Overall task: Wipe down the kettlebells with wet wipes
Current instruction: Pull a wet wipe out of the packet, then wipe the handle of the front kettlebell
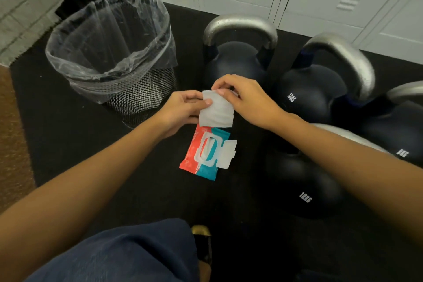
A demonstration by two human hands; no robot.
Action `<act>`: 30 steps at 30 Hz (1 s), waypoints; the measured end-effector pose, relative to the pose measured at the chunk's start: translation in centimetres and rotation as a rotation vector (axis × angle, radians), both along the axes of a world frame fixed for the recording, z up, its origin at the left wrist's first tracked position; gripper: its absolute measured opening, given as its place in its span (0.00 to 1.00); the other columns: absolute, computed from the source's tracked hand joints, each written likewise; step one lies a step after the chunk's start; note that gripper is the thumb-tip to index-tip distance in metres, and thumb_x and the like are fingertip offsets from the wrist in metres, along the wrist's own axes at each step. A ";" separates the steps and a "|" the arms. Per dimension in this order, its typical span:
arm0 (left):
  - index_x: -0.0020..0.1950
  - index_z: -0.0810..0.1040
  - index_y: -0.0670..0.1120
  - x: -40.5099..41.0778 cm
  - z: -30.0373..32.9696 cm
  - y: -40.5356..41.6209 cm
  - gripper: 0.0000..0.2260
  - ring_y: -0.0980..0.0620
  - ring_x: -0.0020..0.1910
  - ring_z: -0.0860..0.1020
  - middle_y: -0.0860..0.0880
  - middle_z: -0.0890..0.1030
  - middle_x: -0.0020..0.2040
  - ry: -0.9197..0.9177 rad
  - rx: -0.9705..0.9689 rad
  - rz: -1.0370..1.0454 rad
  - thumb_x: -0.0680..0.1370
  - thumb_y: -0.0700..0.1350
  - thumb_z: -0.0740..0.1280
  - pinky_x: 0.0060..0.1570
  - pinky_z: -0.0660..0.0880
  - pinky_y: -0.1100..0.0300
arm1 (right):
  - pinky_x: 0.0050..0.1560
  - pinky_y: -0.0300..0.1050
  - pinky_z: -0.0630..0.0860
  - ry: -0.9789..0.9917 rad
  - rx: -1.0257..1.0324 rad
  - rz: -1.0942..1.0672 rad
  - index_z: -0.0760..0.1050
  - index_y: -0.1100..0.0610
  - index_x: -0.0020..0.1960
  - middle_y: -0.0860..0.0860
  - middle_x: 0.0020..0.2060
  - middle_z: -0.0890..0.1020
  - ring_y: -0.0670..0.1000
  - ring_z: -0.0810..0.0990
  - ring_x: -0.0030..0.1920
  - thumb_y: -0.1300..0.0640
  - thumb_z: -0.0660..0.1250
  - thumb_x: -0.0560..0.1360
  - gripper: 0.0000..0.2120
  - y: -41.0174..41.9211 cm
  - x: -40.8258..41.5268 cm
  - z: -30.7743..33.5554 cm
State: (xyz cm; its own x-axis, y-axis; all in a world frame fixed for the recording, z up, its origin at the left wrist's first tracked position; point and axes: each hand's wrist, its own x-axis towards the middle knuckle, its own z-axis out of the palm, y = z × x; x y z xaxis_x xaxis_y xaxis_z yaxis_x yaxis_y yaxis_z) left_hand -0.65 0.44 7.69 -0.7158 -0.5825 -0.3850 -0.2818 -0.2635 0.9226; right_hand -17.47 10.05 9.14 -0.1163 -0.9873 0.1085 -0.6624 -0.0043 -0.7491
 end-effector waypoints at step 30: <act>0.53 0.81 0.49 -17.5 10.2 14.8 0.06 0.56 0.50 0.81 0.52 0.84 0.49 0.160 -0.496 -0.607 0.77 0.45 0.68 0.52 0.79 0.55 | 0.60 0.54 0.79 -0.845 -0.453 -0.869 0.78 0.58 0.63 0.55 0.58 0.83 0.54 0.81 0.60 0.54 0.62 0.81 0.14 24.2 -8.1 8.5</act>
State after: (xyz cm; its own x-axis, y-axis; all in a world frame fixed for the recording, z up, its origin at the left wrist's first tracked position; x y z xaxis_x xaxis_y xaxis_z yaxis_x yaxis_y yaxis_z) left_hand -18.14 15.21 17.91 -0.9875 -0.1496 -0.0488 -0.0983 0.3449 0.9335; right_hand -25.58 34.27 17.63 -0.8935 -0.4490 -0.0095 0.0987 -0.1757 -0.9795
